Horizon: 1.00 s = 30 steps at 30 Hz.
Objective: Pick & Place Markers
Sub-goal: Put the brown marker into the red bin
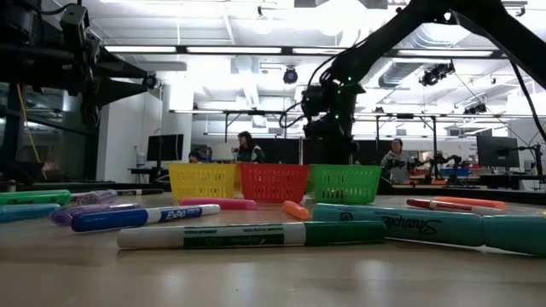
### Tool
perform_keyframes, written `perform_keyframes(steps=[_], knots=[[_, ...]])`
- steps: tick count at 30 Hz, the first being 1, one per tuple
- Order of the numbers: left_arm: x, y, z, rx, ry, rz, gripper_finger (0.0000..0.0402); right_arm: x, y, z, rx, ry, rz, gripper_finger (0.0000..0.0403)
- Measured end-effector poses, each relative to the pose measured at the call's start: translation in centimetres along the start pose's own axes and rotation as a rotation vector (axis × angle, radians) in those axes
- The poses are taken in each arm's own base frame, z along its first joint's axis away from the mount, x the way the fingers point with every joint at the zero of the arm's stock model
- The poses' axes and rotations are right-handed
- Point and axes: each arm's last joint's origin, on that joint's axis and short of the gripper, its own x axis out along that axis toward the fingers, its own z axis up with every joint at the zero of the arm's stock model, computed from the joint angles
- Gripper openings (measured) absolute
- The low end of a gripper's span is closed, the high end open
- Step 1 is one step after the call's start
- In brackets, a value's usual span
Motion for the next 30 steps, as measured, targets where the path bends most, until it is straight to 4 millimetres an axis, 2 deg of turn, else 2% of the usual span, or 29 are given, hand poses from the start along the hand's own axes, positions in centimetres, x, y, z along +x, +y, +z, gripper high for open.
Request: perform_keyframes(steps=[7,15,25,30], knots=[[0.0,0.0,0.0,0.000,0.000,0.000,0.0127,-1.7,0.6,-0.1,0.120,-0.041,0.083,0.0019],[0.0,0.0,0.0,0.000,0.000,0.000,0.0127,-2.4,2.4,0.1,0.253,-0.046,0.214,0.0021],[0.0,0.0,0.0,0.000,0.000,0.000,0.0127,-3.8,6.0,0.2,0.186,-0.074,0.274,0.0022],[0.0,0.0,0.0,0.000,0.000,0.000,0.0127,-3.8,8.5,0.1,0.140,-0.065,0.287,0.0022]])
